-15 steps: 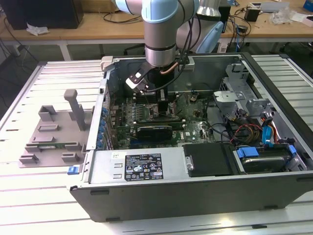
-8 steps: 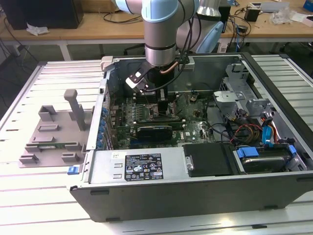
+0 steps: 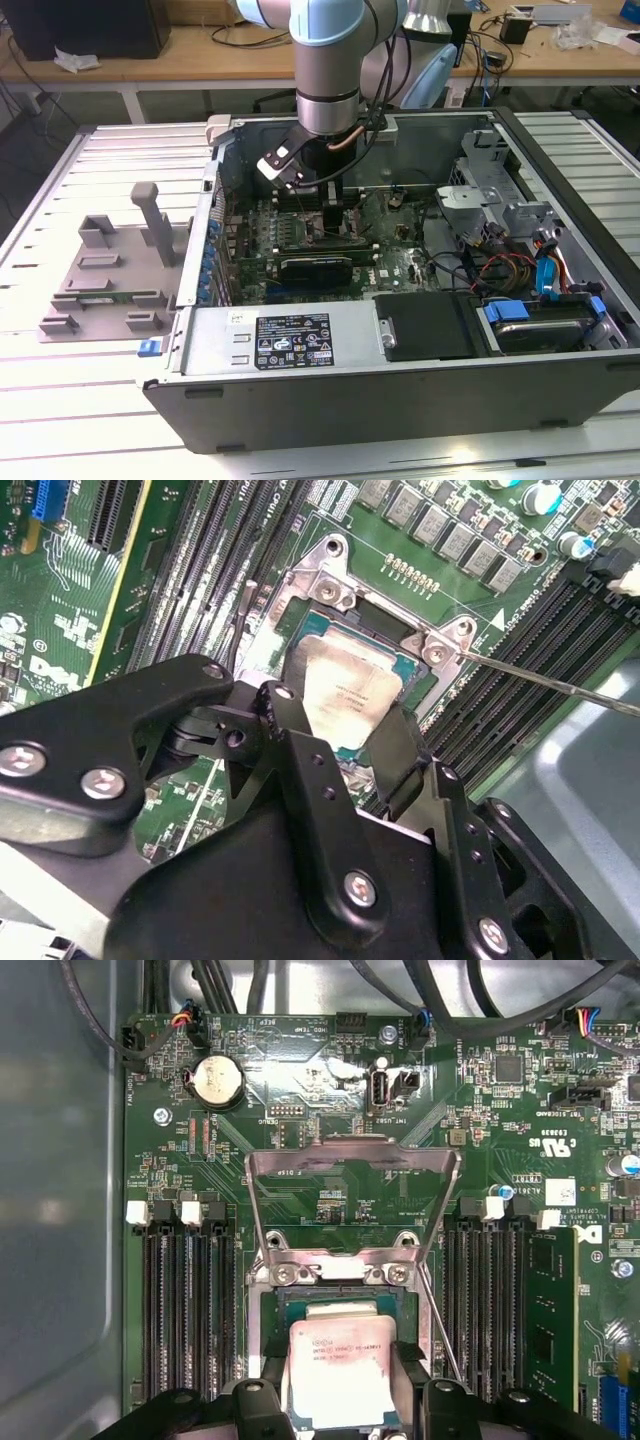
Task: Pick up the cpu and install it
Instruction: 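Place the cpu into insertion slot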
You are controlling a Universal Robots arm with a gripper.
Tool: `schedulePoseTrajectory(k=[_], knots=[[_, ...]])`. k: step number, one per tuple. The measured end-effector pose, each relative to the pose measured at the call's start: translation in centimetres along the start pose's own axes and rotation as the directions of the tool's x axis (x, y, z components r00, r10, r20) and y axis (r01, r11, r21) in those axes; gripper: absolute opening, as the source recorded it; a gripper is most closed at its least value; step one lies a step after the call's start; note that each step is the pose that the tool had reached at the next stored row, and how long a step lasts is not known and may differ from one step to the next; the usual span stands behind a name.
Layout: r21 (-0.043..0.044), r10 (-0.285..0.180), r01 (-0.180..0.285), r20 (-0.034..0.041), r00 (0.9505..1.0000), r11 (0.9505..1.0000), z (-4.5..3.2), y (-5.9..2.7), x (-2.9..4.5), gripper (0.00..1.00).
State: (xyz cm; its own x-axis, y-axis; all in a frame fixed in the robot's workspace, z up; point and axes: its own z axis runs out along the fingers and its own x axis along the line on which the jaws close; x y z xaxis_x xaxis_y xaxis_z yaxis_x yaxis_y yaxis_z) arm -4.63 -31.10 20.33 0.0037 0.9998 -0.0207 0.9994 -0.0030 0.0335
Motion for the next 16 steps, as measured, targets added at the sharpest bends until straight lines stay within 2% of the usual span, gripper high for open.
schedulePoseTrajectory(k=[16], knots=[[0.0000,0.000,0.000,0.0000,1.0000,1.0000,0.19,-0.01,0.00,0.52]])
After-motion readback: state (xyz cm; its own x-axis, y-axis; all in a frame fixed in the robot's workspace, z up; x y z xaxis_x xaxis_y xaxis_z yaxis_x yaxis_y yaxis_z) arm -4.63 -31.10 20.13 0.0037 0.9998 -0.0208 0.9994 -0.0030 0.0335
